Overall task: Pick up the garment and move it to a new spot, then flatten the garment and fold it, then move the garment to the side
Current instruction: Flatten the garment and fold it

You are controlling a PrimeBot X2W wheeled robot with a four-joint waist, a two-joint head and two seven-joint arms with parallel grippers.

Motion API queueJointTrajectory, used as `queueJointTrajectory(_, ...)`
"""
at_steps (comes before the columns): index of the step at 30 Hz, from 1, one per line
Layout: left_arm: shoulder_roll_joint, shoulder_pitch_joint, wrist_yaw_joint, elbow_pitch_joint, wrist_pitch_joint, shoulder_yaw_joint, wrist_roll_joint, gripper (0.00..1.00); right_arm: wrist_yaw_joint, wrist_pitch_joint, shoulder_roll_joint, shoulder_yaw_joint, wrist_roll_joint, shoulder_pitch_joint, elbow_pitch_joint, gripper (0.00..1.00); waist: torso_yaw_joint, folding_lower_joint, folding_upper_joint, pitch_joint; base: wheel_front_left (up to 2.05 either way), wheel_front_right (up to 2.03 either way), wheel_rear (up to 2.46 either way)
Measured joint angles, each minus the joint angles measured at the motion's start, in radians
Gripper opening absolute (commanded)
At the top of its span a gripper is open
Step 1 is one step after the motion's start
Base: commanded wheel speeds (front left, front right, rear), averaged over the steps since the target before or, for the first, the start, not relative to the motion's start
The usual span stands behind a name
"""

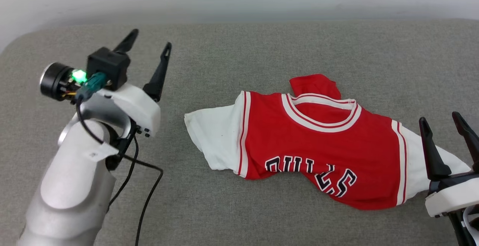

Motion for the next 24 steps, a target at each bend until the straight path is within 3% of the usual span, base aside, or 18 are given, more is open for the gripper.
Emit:
queueJointTrajectory(7, 0.134, -0.158, -0.001, 0.044, 0.347, -0.253, -0.293, 1.0, 0.0, 0.003, 0.013, 0.01, -0.013, -0.005, 0.0, 1.0, -0.025, 0.0, 0.0, 0.032, 0.0, 0.0, 0.0)
queueJointTrajectory(14, 0.215, -0.28, -0.001, 0.096, 0.653, -0.454, -0.531, 1.0, 0.0, -0.004, 0.019, 0.034, -0.019, -0.047, 0.013, 1.0, -0.052, 0.0, 0.0, 0.074, 0.0, 0.0, 0.0)
queueJointTrajectory(19, 0.242, -0.337, -0.001, 0.16, 0.755, -0.564, -0.597, 1.0, 0.0, -0.016, 0.025, 0.052, -0.023, -0.078, 0.026, 1.0, -0.076, 0.0, 0.0, 0.11, 0.0, 0.0, 0.0)
queueJointTrajectory(24, 0.257, -0.367, -0.001, 0.223, 0.784, -0.667, -0.623, 1.0, 0.0, -0.03, 0.033, 0.066, -0.024, -0.106, 0.041, 1.0, -0.103, 0.0001, 0.0, 0.149, 0.0, 0.0, 0.0)
